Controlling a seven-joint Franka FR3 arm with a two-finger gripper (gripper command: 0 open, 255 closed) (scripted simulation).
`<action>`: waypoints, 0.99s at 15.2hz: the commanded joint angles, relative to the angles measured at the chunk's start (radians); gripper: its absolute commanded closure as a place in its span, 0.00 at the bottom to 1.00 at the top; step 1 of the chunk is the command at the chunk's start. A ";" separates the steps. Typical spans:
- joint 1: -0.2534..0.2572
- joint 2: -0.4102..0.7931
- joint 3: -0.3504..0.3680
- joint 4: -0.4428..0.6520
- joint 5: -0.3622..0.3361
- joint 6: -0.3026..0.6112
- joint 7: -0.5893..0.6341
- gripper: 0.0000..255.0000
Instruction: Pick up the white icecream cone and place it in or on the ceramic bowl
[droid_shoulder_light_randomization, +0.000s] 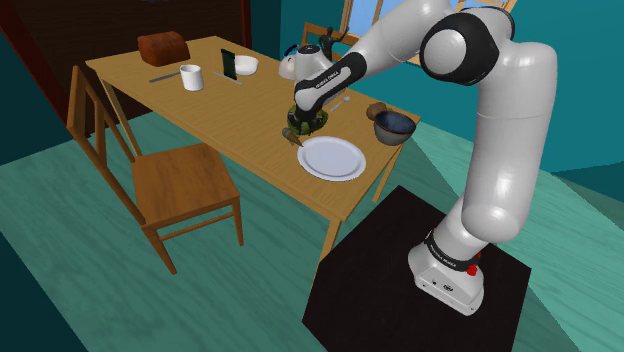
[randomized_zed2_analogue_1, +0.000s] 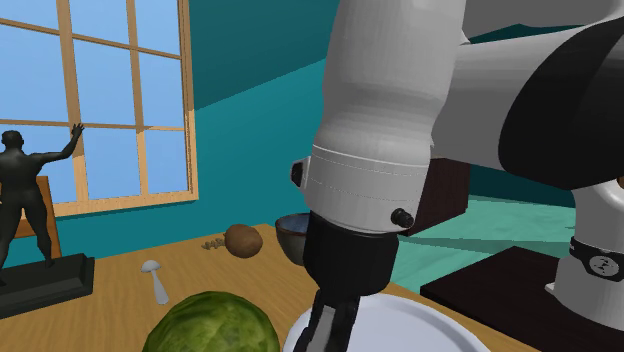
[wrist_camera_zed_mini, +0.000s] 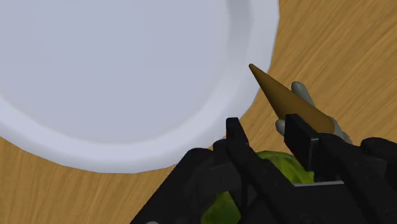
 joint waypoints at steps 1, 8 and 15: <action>-0.033 0.057 0.031 0.094 0.041 -0.072 -0.097 0.00; -0.114 0.316 0.118 0.474 0.109 -0.336 -0.356 0.00; -0.116 0.346 0.118 0.460 0.107 -0.292 -0.355 0.00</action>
